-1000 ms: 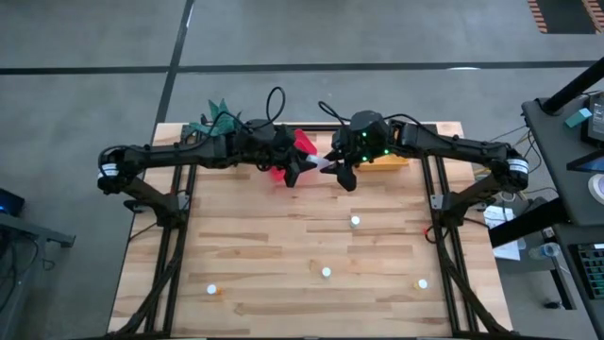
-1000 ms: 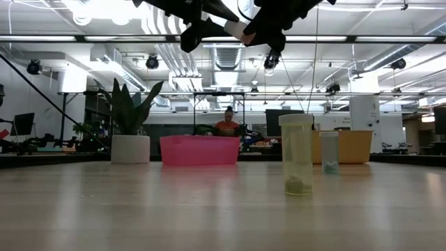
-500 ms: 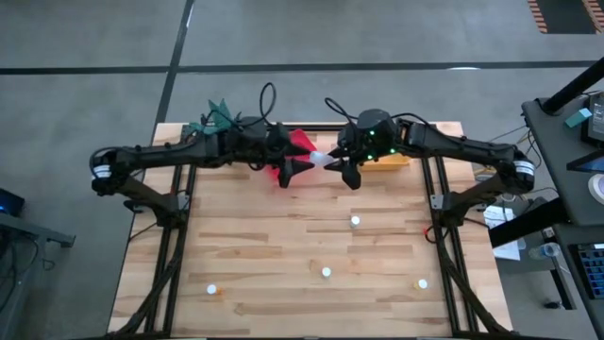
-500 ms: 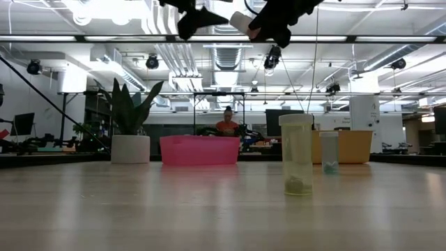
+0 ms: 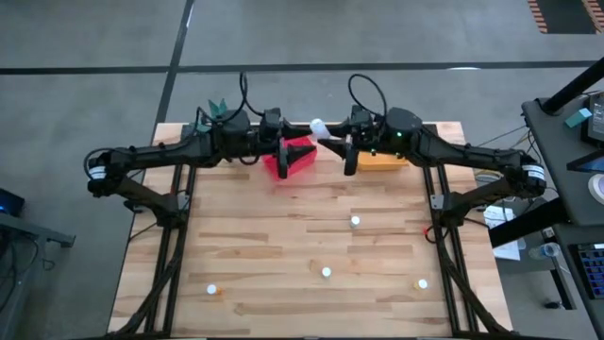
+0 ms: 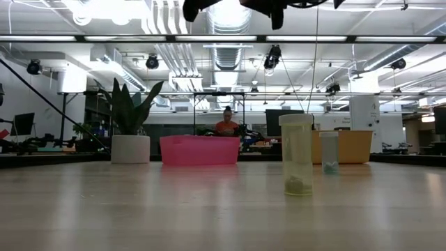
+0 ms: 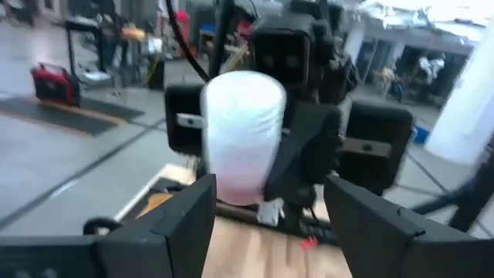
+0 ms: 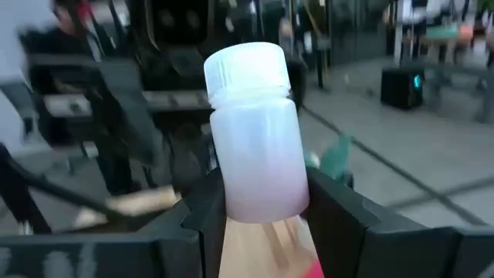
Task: Pick and place medicine bottles into bin by pill shape (circle, oval)
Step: Put the white capsule bottle into the yellow bin
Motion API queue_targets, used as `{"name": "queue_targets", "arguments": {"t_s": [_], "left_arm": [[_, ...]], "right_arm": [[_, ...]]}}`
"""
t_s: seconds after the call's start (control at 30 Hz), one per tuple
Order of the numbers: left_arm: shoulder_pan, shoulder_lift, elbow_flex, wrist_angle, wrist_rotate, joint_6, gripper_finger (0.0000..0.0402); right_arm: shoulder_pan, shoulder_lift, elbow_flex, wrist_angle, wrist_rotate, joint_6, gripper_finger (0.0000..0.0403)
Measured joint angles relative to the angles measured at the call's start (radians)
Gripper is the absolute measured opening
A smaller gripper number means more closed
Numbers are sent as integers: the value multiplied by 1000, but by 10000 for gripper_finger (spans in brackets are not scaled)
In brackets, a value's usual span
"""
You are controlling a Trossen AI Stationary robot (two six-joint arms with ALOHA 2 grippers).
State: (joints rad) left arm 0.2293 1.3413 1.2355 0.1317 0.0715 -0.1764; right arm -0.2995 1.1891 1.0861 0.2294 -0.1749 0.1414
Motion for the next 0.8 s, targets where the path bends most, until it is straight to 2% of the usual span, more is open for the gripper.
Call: {"name": "queue_targets", "arguments": {"t_s": [0.2, 0.33, 0.6, 0.8], "left_arm": [[6, 26, -2, 104, -4, -31, 224], [12, 56, -2, 128, -11, -54, 224], [15, 125, -2, 312, -24, -85, 222], [18, 138, -2, 310, -24, -105, 184]], "right_arm": [[1, -1, -77, 171, 22, 57, 140], [1, -2, -89, 198, 23, 67, 140], [1, 1, -89, 196, 22, 66, 140], [1, 2, -89, 195, 22, 66, 141]]}}
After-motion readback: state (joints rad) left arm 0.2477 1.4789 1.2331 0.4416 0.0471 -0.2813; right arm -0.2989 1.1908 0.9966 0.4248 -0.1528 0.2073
